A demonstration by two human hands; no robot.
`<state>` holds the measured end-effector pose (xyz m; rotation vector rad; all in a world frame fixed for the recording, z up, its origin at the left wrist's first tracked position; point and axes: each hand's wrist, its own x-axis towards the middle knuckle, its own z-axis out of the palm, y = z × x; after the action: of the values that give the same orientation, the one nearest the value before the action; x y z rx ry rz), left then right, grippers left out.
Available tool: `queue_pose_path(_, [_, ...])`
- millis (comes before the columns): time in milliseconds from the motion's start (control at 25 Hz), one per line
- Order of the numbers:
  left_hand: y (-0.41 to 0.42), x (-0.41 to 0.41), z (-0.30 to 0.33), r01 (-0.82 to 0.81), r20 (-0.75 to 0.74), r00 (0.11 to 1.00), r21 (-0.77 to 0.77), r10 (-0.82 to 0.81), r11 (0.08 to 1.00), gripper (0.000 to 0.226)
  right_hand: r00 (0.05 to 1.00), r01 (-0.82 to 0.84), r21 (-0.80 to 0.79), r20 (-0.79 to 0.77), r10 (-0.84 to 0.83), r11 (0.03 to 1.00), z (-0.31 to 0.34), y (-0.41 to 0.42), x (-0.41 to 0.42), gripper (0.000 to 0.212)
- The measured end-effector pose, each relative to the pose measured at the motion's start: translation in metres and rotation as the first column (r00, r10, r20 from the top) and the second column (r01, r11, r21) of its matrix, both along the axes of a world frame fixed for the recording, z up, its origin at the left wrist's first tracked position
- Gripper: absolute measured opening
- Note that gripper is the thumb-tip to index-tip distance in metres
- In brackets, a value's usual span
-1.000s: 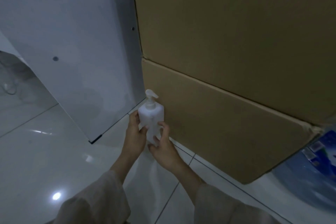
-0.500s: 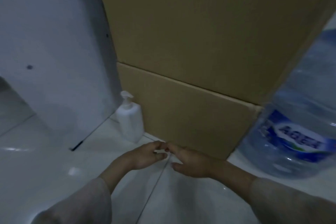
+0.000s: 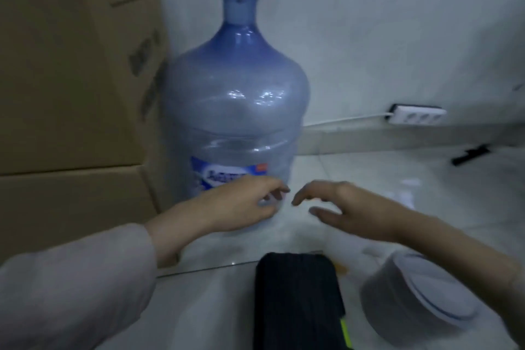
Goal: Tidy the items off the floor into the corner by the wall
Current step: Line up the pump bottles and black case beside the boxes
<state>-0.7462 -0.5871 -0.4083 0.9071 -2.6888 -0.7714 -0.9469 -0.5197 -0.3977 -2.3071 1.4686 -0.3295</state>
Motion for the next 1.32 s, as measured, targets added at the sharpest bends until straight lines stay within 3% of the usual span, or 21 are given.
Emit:
queue_pose_path(120, [0.004, -0.064, -0.017, -0.037, -0.091, 0.995, 0.068, 0.043, 0.997, 0.041, 0.951, 0.3, -0.071, 0.097, -0.292, 0.951, 0.001, 0.03, -0.07, 0.026])
queue_pose_path(240, [0.023, -0.11, -0.058, -0.076, -0.159, 0.981, 0.196, 0.108, 0.978, 0.07, 0.813, 0.57, -0.094, 0.214, -0.542, 0.817, -0.012, 0.055, -0.112, 0.026])
queue_pose_path(360, [0.042, -0.136, -0.091, -0.13, -0.063, 0.986, 0.262, 0.152, 0.956, 0.102, 0.758, 0.652, -0.132, 0.164, -0.632, 0.747, -0.031, 0.07, -0.126, 0.022])
queue_pose_path(440, [0.047, -0.147, -0.101, -0.156, -0.027, 0.986, 0.228, 0.166, 0.961, 0.105, 0.737, 0.676, -0.182, 0.16, -0.657, 0.714, -0.04, 0.074, -0.129, 0.02])
queue_pose_path(520, [0.045, -0.157, -0.104, -0.171, -0.082, 0.979, 0.186, 0.188, 0.968, 0.099, 0.683, 0.73, -0.183, 0.17, -0.71, 0.658, -0.048, 0.071, -0.131, 0.021])
queue_pose_path(640, [0.035, -0.161, -0.102, -0.193, -0.115, 0.97, 0.16, 0.212, 0.968, 0.087, 0.506, 0.85, 0.047, 0.207, -0.838, 0.525, -0.055, 0.056, -0.134, 0.036])
queue_pose_path(720, [0.027, -0.153, -0.102, -0.207, -0.138, 0.964, 0.139, 0.226, 0.969, 0.083, 0.422, 0.849, 0.241, 0.225, -0.879, 0.469, -0.06, 0.044, -0.134, 0.057])
queue_pose_path(840, [0.016, -0.129, -0.102, -0.233, -0.23, 0.939, 0.119, 0.255, 0.965, 0.085, 0.422, 0.802, 0.349, 0.244, -0.873, 0.485, -0.07, 0.025, -0.13, 0.083])
queue_pose_path(960, [0.008, -0.106, -0.092, -0.259, -0.418, 0.864, 0.106, 0.28, 0.96, 0.074, 0.414, 0.816, 0.341, 0.216, -0.884, 0.466, -0.081, 0.008, -0.122, 0.081])
queue_pose_path(1080, [0.0, -0.084, -0.072, -0.321, -0.511, 0.801, 0.076, 0.313, 0.944, 0.068, 0.388, 0.849, 0.287, 0.23, -0.892, 0.444, -0.089, -0.003, -0.114, 0.072])
queue_pose_path(1160, [-0.002, -0.068, -0.063, -0.34, -0.529, 0.789, 0.05, 0.314, 0.939, 0.07, 0.446, 0.855, 0.193, 0.199, -0.873, 0.481, -0.091, -0.008, -0.106, 0.068])
queue_pose_path(1320, [0.002, -0.034, -0.052, -0.318, -0.501, 0.816, 0.026, 0.288, 0.948, 0.07, 0.632, 0.756, 0.053, 0.202, -0.748, 0.653, -0.079, -0.02, -0.07, 0.071])
